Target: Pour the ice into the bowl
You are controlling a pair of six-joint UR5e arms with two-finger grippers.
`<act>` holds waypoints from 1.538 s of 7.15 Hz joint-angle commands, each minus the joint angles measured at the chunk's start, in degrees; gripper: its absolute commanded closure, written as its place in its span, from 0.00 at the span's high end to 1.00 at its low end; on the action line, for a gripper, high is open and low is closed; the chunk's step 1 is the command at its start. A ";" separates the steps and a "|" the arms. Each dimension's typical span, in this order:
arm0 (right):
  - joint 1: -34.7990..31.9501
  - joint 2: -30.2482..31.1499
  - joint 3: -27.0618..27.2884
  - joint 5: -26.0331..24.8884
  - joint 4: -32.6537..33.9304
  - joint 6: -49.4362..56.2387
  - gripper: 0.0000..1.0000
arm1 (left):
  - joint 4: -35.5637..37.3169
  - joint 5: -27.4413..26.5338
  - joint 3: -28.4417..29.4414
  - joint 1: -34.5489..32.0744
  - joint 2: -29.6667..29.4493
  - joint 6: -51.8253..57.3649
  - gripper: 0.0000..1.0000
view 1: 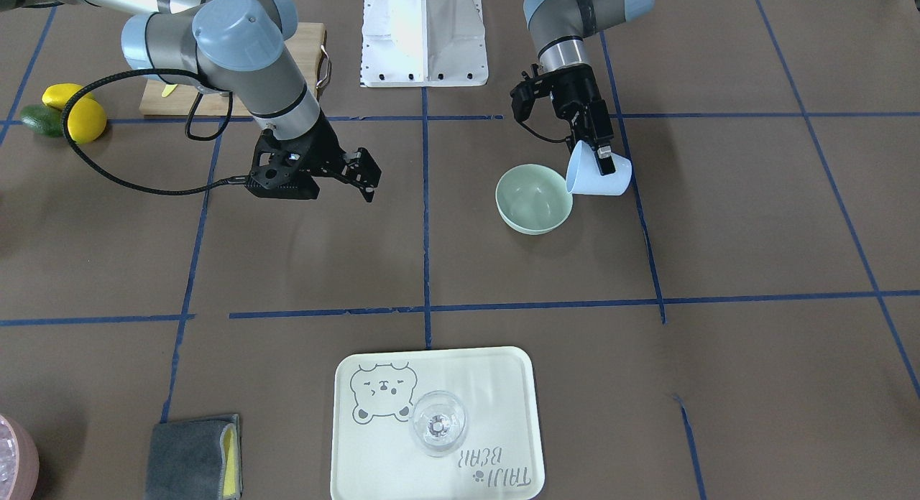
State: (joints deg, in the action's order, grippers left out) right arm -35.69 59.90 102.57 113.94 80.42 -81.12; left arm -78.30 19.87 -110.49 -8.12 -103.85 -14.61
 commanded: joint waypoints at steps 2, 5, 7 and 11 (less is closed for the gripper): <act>0.00 -0.14 0.00 -0.03 -0.09 -0.09 1.00 | 0.78 -2.37 1.33 -0.06 -0.30 9.83 0.00; 0.00 -0.31 0.09 -0.03 -0.09 -0.44 1.00 | 1.04 -4.67 1.51 -0.32 0.49 17.58 0.00; 0.00 -0.31 0.09 -0.03 -0.09 -0.61 1.00 | 1.04 -4.75 1.42 -0.32 0.49 19.44 0.00; 0.09 -0.31 0.00 -0.03 -0.09 -0.79 1.00 | 1.04 -4.75 1.42 -0.32 0.31 19.44 0.00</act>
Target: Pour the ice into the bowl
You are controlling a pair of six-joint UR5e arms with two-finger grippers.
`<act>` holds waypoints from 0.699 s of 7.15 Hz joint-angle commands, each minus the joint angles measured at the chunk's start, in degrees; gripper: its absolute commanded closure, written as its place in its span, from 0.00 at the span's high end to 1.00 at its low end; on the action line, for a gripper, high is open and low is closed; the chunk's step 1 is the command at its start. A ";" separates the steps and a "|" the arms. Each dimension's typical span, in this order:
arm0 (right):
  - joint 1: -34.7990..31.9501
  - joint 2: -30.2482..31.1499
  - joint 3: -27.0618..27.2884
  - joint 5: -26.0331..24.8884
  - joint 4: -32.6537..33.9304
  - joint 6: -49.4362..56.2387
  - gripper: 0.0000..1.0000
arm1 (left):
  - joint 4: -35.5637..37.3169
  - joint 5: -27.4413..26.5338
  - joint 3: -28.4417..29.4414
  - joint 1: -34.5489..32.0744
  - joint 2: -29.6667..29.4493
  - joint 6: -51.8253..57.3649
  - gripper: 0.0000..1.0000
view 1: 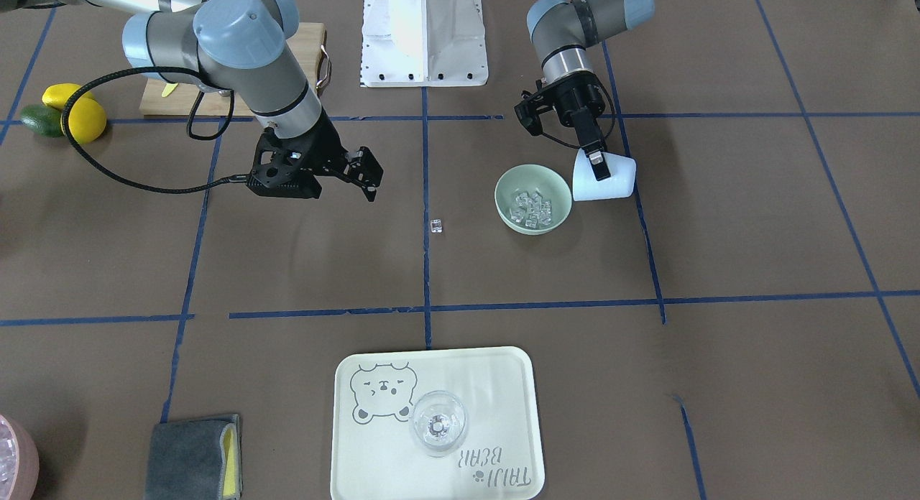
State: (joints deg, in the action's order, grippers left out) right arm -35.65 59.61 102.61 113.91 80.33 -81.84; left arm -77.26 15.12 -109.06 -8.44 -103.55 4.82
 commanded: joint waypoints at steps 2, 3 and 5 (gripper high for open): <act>0.14 -0.02 -0.04 0.00 0.00 -0.07 1.00 | -0.35 0.17 -0.71 0.00 -0.08 -0.86 0.00; 0.14 -0.10 -0.04 0.00 0.00 -0.07 1.00 | -0.53 0.52 -0.80 0.00 -0.08 -5.57 0.00; 0.23 -0.10 -0.04 -0.09 0.00 -0.07 1.00 | -0.53 2.09 -0.80 0.09 -0.16 -18.03 0.00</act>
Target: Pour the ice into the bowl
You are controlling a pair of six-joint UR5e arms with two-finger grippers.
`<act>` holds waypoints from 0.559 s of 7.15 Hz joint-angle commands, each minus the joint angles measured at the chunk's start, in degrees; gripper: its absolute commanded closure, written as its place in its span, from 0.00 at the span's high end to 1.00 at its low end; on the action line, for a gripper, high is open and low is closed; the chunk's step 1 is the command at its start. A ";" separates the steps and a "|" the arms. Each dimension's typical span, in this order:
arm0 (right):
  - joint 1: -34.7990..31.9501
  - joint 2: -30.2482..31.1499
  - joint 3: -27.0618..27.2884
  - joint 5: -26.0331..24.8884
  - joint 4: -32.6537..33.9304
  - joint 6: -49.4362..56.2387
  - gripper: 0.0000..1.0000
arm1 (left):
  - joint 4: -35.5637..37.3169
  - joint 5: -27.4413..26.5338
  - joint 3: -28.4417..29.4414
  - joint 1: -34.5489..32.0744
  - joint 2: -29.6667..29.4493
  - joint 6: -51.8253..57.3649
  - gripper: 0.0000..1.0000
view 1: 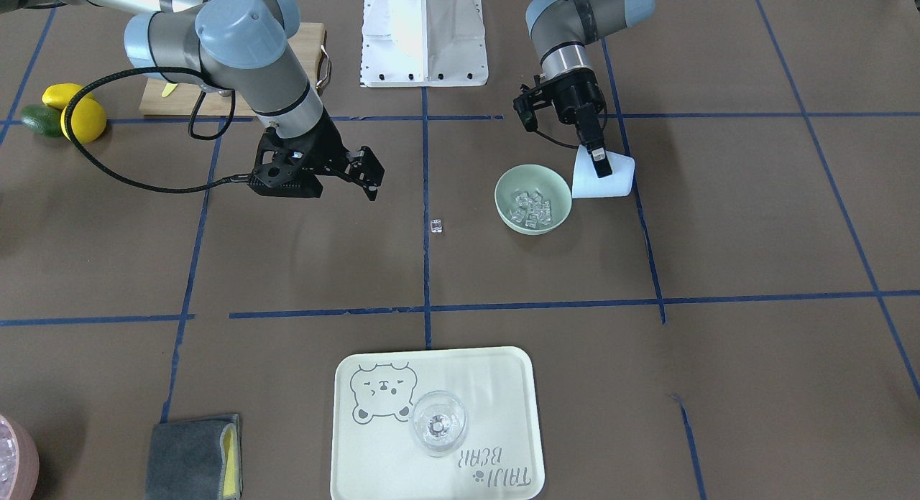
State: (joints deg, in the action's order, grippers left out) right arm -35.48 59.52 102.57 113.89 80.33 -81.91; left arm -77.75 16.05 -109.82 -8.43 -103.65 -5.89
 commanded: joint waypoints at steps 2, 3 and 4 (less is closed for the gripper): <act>0.23 -0.01 0.00 -0.07 0.00 -0.09 1.00 | -0.12 3.36 -0.13 0.17 -0.24 -25.23 0.00; 0.24 -0.01 0.00 -0.07 0.00 -0.09 1.00 | -0.12 3.63 -0.13 0.26 -0.41 -33.14 0.00; 0.24 -0.01 0.00 -0.07 0.00 -0.09 1.00 | -0.21 4.33 -0.39 0.26 -0.50 -39.49 0.00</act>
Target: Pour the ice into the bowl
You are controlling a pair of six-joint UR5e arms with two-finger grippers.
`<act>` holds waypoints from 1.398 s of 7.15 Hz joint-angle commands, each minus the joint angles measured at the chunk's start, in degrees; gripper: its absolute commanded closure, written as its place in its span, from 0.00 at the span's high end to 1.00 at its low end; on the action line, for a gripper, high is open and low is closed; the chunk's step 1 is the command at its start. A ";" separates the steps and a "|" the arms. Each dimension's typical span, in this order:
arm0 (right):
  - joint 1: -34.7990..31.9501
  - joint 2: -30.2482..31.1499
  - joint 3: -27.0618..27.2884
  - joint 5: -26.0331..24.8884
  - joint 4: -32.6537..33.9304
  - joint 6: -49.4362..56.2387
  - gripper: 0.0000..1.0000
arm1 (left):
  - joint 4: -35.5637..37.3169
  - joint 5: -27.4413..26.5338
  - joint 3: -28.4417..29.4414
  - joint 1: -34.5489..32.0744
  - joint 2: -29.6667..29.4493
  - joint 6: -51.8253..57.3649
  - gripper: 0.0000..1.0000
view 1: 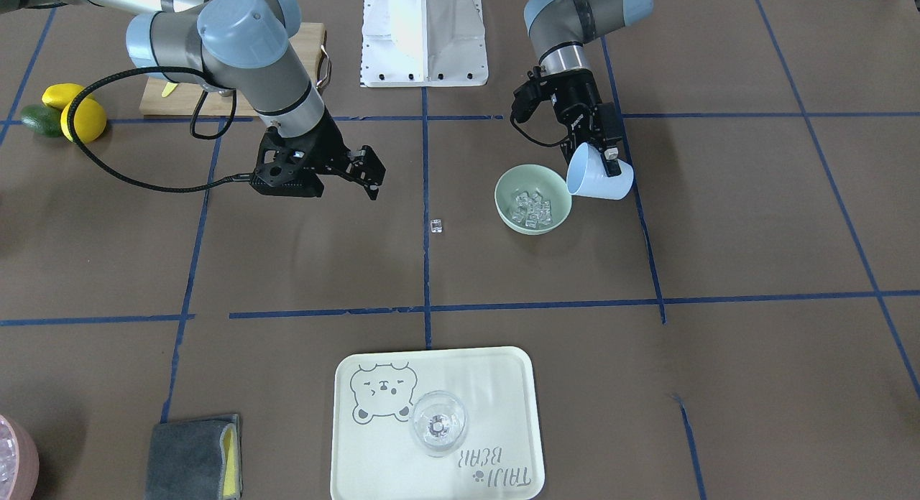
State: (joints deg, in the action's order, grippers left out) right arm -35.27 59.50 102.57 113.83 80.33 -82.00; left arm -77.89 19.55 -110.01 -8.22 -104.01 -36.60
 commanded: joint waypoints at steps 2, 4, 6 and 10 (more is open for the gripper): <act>0.03 0.00 0.00 -0.01 0.00 0.00 1.00 | -1.90 2.24 -0.38 -0.04 -0.32 -22.31 0.00; 0.03 -0.09 0.00 -0.01 0.00 0.00 1.00 | -8.83 2.78 -0.20 -0.56 0.73 -26.86 0.00; 0.29 -0.17 0.00 -0.01 0.00 -0.09 1.00 | -22.13 2.78 -0.29 -0.74 8.95 -27.39 0.00; 1.26 -0.88 0.00 -0.19 0.00 -0.09 1.00 | -59.81 2.69 4.43 -0.83 28.21 -19.59 0.00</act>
State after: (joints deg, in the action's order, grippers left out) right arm -34.27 58.76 102.57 113.68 80.33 -82.13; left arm -125.69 22.18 -108.04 -9.02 -80.69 -59.13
